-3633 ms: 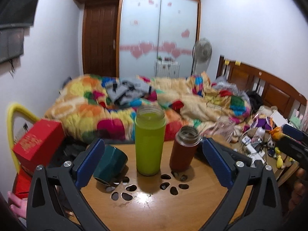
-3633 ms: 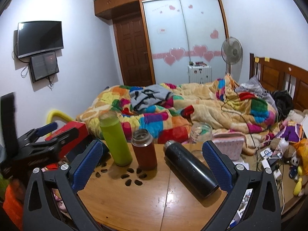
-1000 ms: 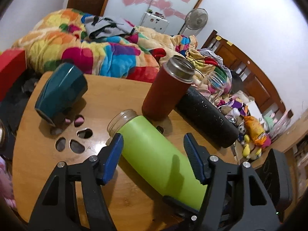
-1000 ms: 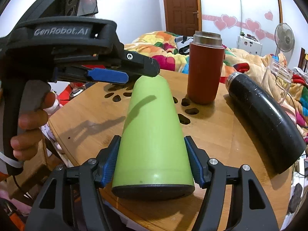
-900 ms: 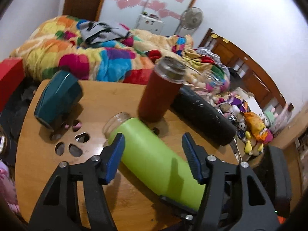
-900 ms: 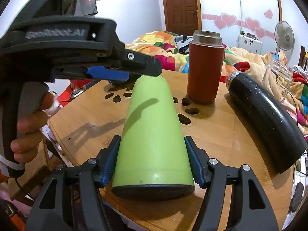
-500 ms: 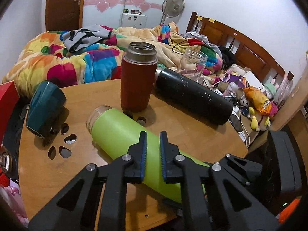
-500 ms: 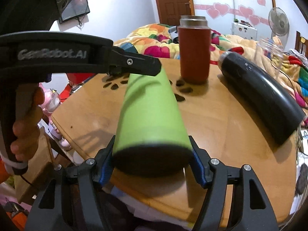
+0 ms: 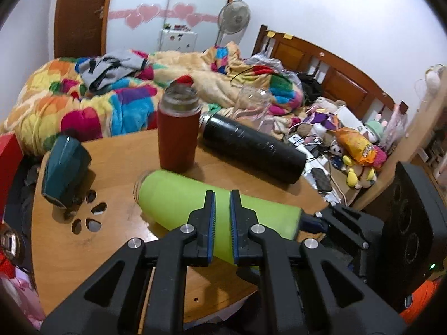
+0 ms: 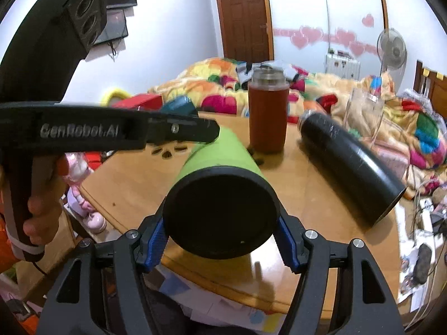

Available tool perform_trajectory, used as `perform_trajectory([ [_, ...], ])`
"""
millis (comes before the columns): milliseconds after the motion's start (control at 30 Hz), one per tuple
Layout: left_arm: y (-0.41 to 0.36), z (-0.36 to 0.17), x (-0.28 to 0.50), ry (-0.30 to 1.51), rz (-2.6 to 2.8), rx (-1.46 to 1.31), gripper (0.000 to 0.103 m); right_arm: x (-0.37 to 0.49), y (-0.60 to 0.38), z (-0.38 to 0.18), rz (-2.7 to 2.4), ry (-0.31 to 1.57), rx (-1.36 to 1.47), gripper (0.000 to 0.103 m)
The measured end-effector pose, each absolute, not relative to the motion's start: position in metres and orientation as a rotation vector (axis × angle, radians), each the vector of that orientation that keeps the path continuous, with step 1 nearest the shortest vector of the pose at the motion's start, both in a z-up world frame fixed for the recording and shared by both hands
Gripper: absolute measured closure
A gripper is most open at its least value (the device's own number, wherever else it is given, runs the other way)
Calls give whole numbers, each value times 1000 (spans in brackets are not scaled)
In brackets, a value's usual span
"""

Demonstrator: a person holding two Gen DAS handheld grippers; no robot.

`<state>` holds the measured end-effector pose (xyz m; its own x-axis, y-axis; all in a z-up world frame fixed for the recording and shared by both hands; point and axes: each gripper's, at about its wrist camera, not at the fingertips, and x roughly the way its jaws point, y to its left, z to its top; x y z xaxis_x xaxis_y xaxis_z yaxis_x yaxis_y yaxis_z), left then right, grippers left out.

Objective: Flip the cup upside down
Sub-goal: 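Rotate the bottle with both grippers until the black base points up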

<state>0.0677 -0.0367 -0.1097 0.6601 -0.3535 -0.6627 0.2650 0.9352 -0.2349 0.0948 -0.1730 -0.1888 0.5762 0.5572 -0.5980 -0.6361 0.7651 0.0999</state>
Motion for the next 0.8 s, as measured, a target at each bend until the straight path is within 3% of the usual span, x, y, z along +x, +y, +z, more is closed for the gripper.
perform_trajectory([
  [367,-21,-72,53,704,-381,-165,94,77,-170,-127,731,500,-154,40],
  [667,-5,-68,68,728,-339,-177,94,100,-151,-111,757,525,-152,40],
  [800,4,-67,72,734,-301,-178,81,118,-142,-108,764,555,-145,40],
])
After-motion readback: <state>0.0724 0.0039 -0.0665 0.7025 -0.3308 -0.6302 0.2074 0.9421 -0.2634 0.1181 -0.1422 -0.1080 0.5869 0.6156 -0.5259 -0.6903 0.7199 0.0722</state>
